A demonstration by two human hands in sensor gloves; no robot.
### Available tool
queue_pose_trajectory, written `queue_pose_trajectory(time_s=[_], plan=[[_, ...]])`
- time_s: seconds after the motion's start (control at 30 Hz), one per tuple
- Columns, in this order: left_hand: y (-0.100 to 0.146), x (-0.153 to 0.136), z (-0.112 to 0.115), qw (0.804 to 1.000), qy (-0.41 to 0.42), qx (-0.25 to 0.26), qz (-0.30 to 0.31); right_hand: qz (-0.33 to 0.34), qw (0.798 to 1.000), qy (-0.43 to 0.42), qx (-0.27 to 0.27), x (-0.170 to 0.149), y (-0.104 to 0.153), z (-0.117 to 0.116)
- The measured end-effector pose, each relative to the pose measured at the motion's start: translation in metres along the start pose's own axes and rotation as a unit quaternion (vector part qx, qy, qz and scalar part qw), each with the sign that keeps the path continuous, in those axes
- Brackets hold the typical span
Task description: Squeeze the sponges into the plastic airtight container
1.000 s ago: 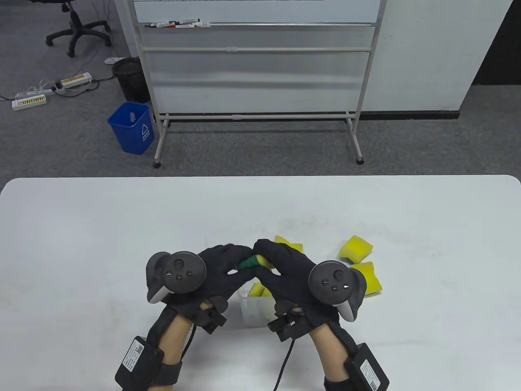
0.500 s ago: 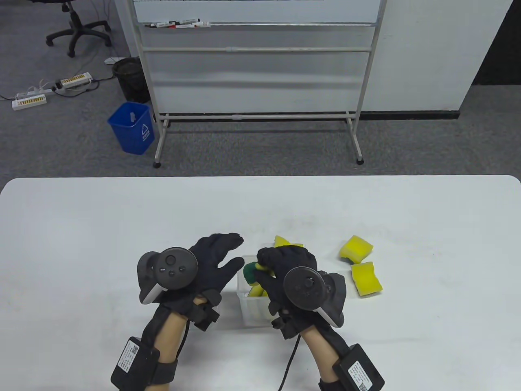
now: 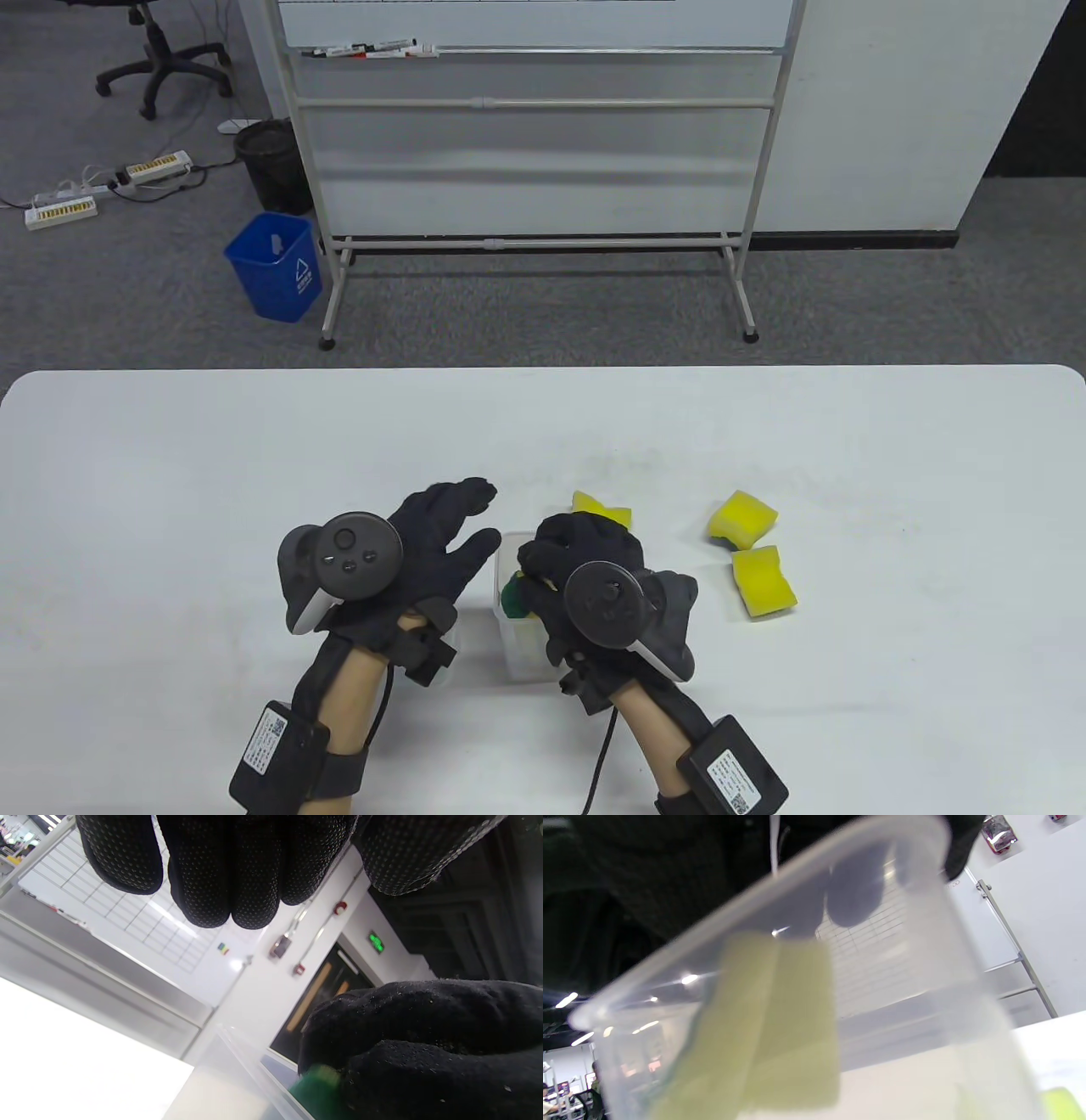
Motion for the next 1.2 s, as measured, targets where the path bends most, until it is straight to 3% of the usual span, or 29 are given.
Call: queue_pose_trajectory(time_s=[0.17, 0.43, 0.7, 0.87, 0.97, 1.07, 1.2], plan=[[0.0, -0.001, -0.001, 1.0, 0.002, 0.003, -0.004, -0.012, 1.0, -0.02, -0.011, -0.006, -0.001, 0.003], [0.0, -0.007, -0.003, 1.0, -0.017, 0.005, -0.02, -0.065, 0.992, -0.093, -0.055, -0.029, -0.005, 0.038], [0.001, -0.01, -0.005, 0.998, -0.045, 0.007, -0.036, -0.213, 0.971, -0.077, -0.071, -0.108, -0.011, 0.082], [0.0, -0.01, -0.004, 0.998, -0.052, 0.002, -0.037, -0.317, 0.947, 0.053, -0.005, -0.156, -0.013, 0.067], [0.0, -0.011, -0.004, 0.998, -0.055, -0.002, -0.038, -0.391, 0.908, 0.116, 0.096, -0.186, -0.011, 0.039], [0.0, -0.011, -0.003, 0.998, -0.053, -0.007, -0.04, -0.423, 0.877, 0.13, 0.186, -0.205, -0.008, 0.012], [-0.001, -0.012, -0.002, 0.998, -0.053, -0.009, -0.042, -0.434, 0.852, 0.145, 0.254, -0.22, -0.002, -0.014]])
Point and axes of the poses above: the tracker on the back of each hand, its own x axis roughly to the thumb side, its own y axis roughly from the fingertips to the wrist, z = x × y, the point moved 3 cm from there along -y, roughly from the wrist to the fingertips, and after that the axes turned 6 degrees about -z, right-handed, at the moved point
